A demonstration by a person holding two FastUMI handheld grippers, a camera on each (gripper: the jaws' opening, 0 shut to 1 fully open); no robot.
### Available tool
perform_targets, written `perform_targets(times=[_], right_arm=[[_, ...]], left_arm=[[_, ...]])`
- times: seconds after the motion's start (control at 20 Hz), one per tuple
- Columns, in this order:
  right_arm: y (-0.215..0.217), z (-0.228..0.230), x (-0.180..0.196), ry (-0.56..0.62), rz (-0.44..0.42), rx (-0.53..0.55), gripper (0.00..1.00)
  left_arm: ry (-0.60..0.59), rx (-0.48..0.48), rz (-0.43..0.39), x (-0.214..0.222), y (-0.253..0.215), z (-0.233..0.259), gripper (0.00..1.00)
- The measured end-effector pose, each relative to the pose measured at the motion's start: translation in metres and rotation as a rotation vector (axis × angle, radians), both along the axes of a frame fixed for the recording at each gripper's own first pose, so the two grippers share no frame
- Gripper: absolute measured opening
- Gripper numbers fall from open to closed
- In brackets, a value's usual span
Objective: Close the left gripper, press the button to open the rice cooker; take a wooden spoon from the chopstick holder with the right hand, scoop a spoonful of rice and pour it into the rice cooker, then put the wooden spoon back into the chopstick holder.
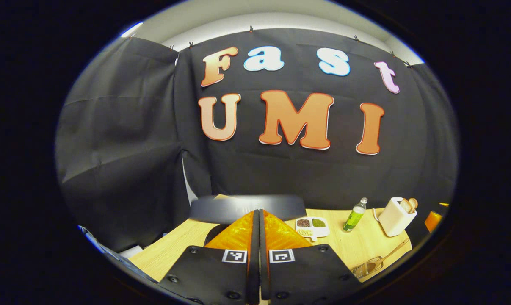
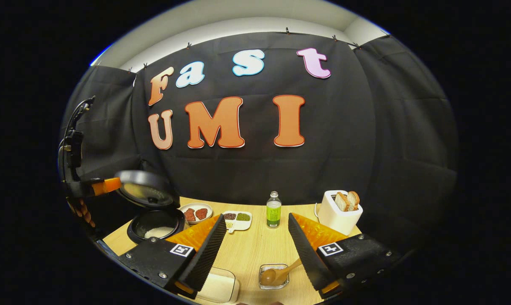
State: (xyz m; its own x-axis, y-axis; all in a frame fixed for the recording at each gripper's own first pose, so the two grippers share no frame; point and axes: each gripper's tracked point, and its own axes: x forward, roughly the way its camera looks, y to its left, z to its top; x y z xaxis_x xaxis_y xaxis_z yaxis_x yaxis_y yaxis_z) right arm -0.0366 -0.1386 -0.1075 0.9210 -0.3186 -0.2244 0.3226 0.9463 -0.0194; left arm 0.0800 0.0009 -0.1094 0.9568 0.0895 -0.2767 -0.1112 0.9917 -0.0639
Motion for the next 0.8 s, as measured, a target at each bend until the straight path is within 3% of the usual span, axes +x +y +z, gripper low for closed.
perform_targets(times=[0.05,0.15,0.25,0.55,0.6,0.8], right_arm=[[-0.002,-0.002,-0.001,0.002,-0.004,0.004,0.92],[-0.006,-0.007,-0.004,0.01,-0.012,0.004,0.92],[-0.011,-0.013,-0.008,0.021,-0.022,0.003,0.92],[-0.023,-0.025,-0.013,0.012,-0.034,0.047,0.91],[-0.026,-0.027,-0.015,0.004,-0.04,0.054,0.89],[-0.043,-0.038,-0.017,0.015,-0.057,0.06,0.89]], left_arm=[[-0.016,0.002,-0.001,-0.003,0.002,0.005,0.01],[-0.069,0.04,-0.005,-0.012,0.003,0.018,0.13],[-0.121,0.07,-0.017,-0.022,0.0,0.034,0.18],[-0.187,0.164,-0.04,-0.053,-0.016,0.048,0.71],[-0.189,0.177,-0.04,-0.057,-0.019,0.047,0.66],[-0.2,0.199,-0.048,-0.067,-0.03,0.048,0.73]])
